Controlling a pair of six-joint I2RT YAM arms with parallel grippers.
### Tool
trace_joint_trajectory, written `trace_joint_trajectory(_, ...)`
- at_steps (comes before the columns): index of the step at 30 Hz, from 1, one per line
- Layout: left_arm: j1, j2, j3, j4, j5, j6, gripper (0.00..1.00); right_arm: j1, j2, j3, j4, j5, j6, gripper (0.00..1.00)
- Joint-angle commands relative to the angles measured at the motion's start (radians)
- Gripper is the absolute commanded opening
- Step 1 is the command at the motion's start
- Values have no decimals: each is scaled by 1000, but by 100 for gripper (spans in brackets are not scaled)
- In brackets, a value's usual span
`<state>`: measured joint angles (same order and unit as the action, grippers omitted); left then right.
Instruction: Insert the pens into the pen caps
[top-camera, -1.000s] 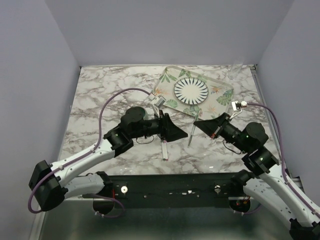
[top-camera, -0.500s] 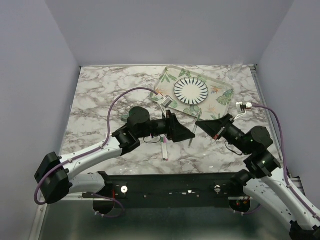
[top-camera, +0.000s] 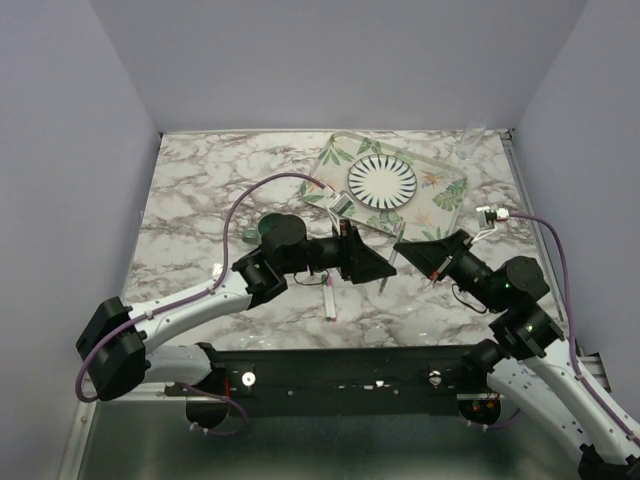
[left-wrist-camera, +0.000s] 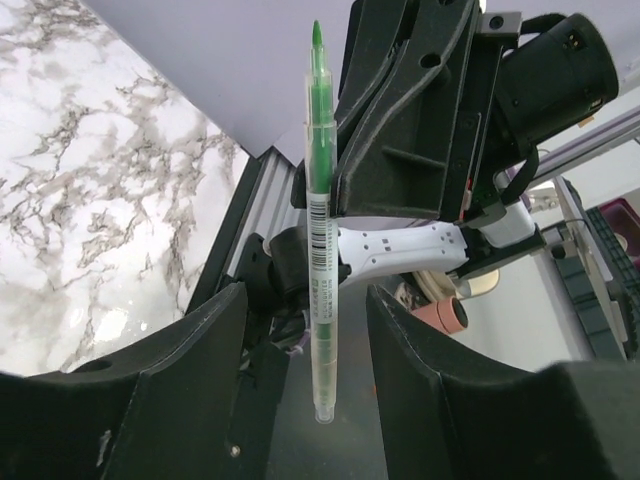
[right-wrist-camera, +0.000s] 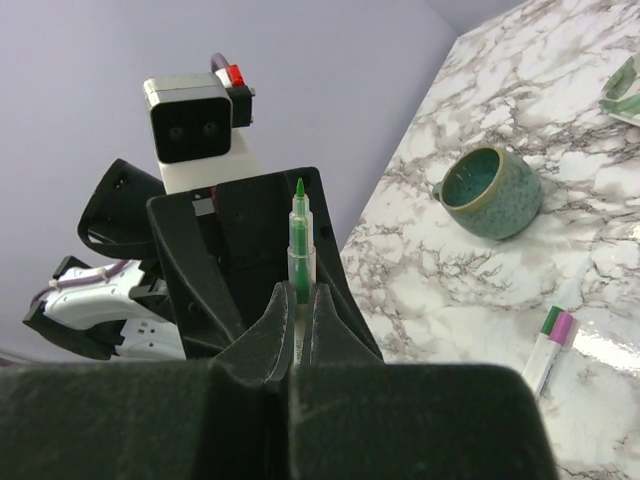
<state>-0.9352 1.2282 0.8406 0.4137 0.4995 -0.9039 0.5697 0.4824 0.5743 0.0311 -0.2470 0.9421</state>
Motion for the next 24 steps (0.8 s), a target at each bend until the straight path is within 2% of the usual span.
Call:
trace_joint_trajectory(1, -20, 27, 26, 42, 48, 5, 45, 6, -15, -11, 6, 34, -9, 1)
trace_joint_trajectory(2, -22, 33, 26, 51, 53, -6, 33, 6, -15, -13, 3, 35, -9, 1)
trace_joint_trajectory(4, -24, 39, 25, 69, 73, -19, 28, 6, -16, -16, 0, 40, -8, 1)
trace_joint_trajectory(6, -24, 45, 22, 105, 91, -46, 12, 6, -16, -19, -5, 45, -8, 1)
trace_joint_trajectory(8, -24, 50, 22, 112, 93, -62, 0, 6, -18, -4, -67, 61, -32, 11)
trace_joint_trajectory(9, -22, 47, 20, 109, 91, -75, 0, 6, -21, 10, -107, 77, -51, 21)
trace_joint_trajectory(10, -16, 44, 23, 100, 82, -75, 0, 6, -24, 30, -155, 96, -68, 37)
trace_joint_trajectory(11, -10, 37, 25, 62, 80, -75, 0, 6, -39, 68, -272, 168, -86, 44)
trace_joint_trajectory(13, 10, 25, 26, 25, 85, -52, 0, 6, -56, 104, -389, 273, -86, 57)
trace_joint_trajectory(14, 21, 5, 26, -33, 83, -34, 0, 7, -62, 130, -496, 369, -83, 60)
trace_joint_trajectory(17, 58, -57, 29, -190, 62, 65, 0, 6, -27, 170, -671, 516, -176, 63)
trace_joint_trajectory(19, 73, -97, 34, -281, 33, 158, 0, 6, 54, 231, -753, 596, -213, 63)
trace_joint_trajectory(20, 78, -137, 41, -380, 11, 190, 0, 6, 82, 249, -810, 670, -236, 63)
trace_joint_trajectory(22, 87, -179, 66, -476, -54, 262, 0, 4, 163, 282, -827, 727, -279, 61)
trace_joint_trajectory(24, 90, -234, 84, -602, -131, 358, 0, -4, 217, 295, -887, 850, -188, 60)
